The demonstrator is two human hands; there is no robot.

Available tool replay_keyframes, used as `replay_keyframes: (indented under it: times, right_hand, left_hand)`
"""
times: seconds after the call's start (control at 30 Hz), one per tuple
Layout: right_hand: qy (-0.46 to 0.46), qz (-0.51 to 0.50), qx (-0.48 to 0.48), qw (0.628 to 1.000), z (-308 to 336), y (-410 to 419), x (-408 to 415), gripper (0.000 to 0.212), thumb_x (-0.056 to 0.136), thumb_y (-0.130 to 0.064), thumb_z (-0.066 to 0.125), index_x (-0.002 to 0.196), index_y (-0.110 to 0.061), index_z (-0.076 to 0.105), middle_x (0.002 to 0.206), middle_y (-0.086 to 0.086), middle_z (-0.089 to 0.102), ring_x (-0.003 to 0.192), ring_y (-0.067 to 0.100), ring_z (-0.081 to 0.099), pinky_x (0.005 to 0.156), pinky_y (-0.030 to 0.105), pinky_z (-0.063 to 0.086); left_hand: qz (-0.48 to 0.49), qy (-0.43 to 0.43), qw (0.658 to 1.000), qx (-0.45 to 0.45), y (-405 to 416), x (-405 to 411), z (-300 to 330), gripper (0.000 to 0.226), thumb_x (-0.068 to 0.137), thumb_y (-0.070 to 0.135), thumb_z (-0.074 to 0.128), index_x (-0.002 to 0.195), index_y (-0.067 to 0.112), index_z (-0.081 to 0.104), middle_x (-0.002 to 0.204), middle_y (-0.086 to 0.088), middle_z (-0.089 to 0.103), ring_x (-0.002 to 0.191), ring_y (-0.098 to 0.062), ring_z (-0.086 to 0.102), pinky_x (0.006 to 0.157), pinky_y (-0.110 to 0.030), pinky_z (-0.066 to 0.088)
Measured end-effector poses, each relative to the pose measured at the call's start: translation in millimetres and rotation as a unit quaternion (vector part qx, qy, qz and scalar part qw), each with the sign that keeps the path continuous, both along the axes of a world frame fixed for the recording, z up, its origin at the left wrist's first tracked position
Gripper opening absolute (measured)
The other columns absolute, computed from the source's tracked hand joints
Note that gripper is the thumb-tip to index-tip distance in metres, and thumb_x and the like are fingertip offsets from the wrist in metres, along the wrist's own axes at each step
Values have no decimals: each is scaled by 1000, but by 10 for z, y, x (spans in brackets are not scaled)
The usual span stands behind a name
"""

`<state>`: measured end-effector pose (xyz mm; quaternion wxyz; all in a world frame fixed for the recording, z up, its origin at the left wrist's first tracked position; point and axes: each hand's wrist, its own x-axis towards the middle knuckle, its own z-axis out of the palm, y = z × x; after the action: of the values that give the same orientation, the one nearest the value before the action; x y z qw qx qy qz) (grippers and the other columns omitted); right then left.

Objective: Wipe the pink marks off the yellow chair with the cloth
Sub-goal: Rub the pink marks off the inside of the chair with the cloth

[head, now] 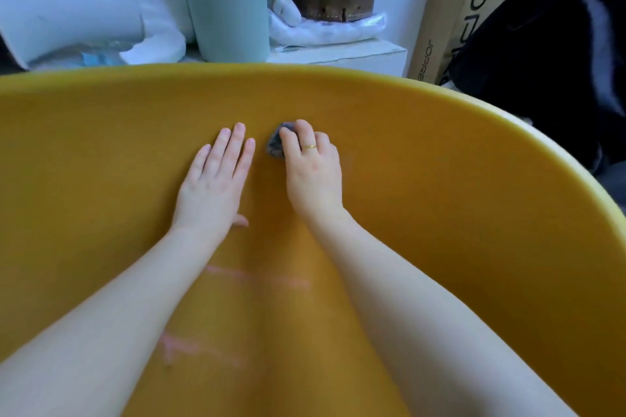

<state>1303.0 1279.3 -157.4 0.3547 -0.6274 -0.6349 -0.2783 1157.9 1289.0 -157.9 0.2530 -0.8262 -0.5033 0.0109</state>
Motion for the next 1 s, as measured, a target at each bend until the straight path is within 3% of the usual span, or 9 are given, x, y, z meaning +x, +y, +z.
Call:
replay_keyframes:
  times: [0.1,0.2,0.3,0.43,0.57,0.7,0.77,0.87,1.0]
  right_hand:
    - [-66,-4,16,998,142,-61,264,27,77,-11,44,92,-10,67,98,12,67,68,30,56,57,34,41]
    - [-28,-109,112,987,330,-129,766,27,76,-3,53,99,-11,64,104,12,64,82,28,45,68,36,32]
    - [15,-125,157,980,315,-64,816,34,74,3,52,104,-11,56,113,8,50,87,24,38,72,32,29]
    - [110,-74,157,979,221,251,345,30,76,0,49,103,-6,58,108,17,62,80,31,49,68,32,32]
    - [51,-3,80,996,51,328,-71,29,81,-6,43,108,-8,53,110,16,63,86,29,51,73,37,37]
    - [-107,23,51,993,259,128,347,23,80,-13,50,96,-13,66,106,7,66,77,29,57,64,37,34]
    - [-112,-38,102,988,340,30,686,21,79,-8,55,96,-13,67,105,8,67,83,29,53,68,37,35]
    - [-73,-75,151,983,295,-13,797,24,79,1,55,95,-10,68,102,11,67,87,26,46,70,37,38]
    - [-48,28,35,998,-121,-108,486,17,78,-6,56,90,-10,66,98,12,65,71,28,50,60,35,40]
  left_hand:
    - [-13,-13,1000,-7,-13,-7,34,130,67,59,68,133,8,-31,154,-15,-19,145,-27,-9,117,-36,0]
    - [-14,-10,999,-30,2,0,14,127,73,60,63,128,7,-39,150,-14,-31,143,-28,-16,116,-37,-4]
    - [-24,-16,999,-23,21,-5,-4,127,72,60,63,127,9,-39,146,-12,-36,143,-28,-16,116,-37,-4]
    - [-27,-37,999,-5,35,-34,-2,142,46,57,83,144,9,-7,156,-17,7,144,-31,14,115,-39,17]
    - [-46,-67,997,-1,142,-69,-61,148,17,52,89,140,3,22,147,-19,35,134,-33,38,106,-42,34]
    - [-18,-47,999,-6,75,-19,-17,147,40,55,85,147,7,-2,155,-18,13,143,-31,19,114,-39,21]
    - [-32,-39,999,-7,63,-17,-49,134,60,57,75,138,9,-23,156,-15,-12,145,-29,-3,116,-36,4]
    - [-29,-28,999,4,74,-28,-70,128,69,58,68,132,10,-33,154,-13,-23,144,-27,-12,116,-36,-3]
    - [-20,-39,999,-14,55,-31,-85,125,72,57,65,131,10,-35,153,-13,-24,144,-27,-14,116,-36,-4]
